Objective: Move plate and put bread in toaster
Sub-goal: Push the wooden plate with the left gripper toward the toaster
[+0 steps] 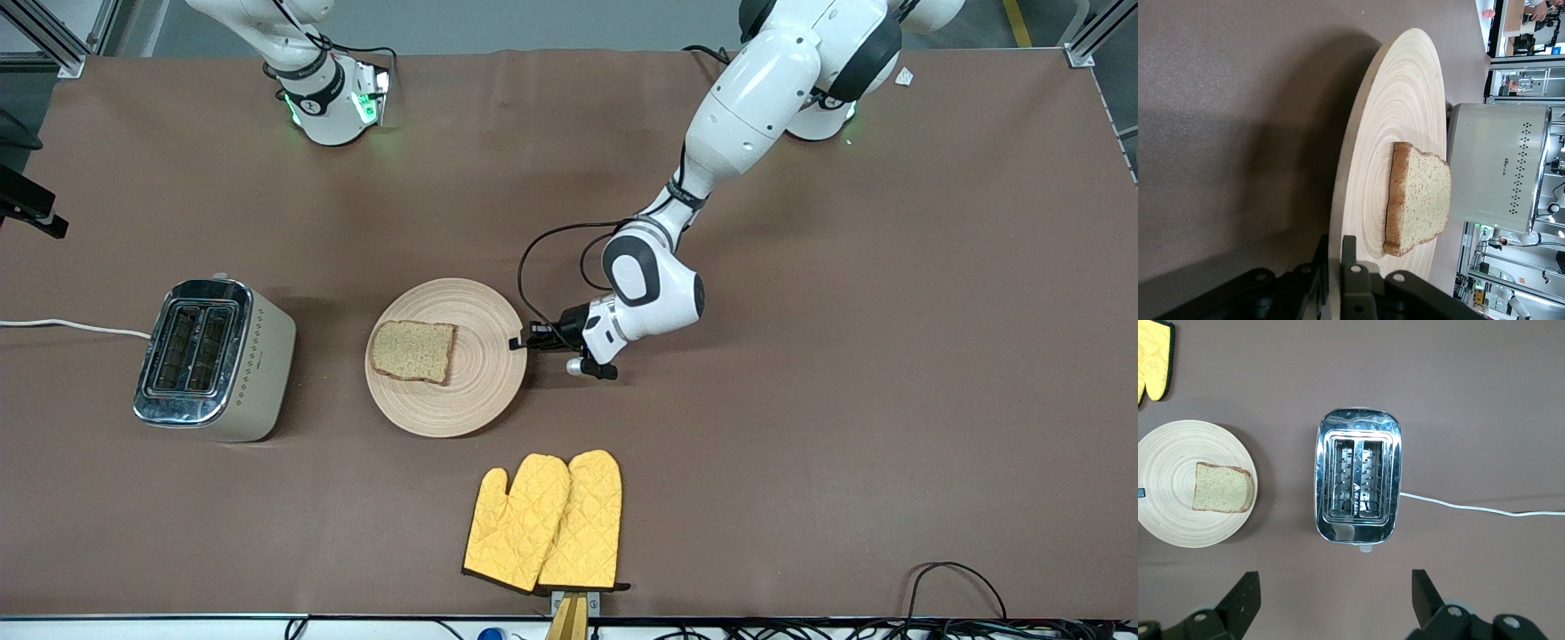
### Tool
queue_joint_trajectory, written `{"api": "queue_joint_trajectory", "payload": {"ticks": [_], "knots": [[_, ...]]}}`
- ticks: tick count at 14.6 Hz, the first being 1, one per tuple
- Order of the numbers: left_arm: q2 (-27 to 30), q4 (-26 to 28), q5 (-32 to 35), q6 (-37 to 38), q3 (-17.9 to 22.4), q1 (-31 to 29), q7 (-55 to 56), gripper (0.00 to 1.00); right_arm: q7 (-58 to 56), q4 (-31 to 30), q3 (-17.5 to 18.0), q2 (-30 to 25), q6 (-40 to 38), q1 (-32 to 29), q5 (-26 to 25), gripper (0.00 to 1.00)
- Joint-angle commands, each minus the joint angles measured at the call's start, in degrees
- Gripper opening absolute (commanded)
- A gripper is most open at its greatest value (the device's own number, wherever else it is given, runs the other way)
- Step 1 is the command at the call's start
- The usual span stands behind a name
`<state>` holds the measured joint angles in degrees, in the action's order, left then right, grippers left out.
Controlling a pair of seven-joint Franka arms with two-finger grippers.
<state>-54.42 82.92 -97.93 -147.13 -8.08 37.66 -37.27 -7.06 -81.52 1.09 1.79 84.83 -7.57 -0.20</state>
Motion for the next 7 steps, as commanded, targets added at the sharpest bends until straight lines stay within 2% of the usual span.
{"api": "queue_joint_trajectory", "payload": {"ticks": [1, 4, 5, 7], "knots": [[-0.3, -1.6, -0.6, -0.7, 0.0, -0.5, -0.6, 0.98, 0.4, 0.0, 0.1, -0.6, -0.4, -0.3, 1.0, 1.00], [1.6, -1.1, -0.3, -0.7, 0.7, -1.4, 0.7, 1.00, 0.3, 0.0, 0.1, -0.6, -0.4, -0.5, 1.0, 1.00], [2.9, -0.4, 1.5, -0.6, 0.8, -2.7, 2.0, 1.00, 0.4, -0.1, 0.1, -0.4, -0.4, -0.4, 1.0, 1.00], [5.2, 1.6, 10.2, -0.3, 0.7, -5.0, 6.9, 1.00, 0.4, -0.4, 0.1, 1.3, -0.4, -0.3, 1.0, 1.00]]}}
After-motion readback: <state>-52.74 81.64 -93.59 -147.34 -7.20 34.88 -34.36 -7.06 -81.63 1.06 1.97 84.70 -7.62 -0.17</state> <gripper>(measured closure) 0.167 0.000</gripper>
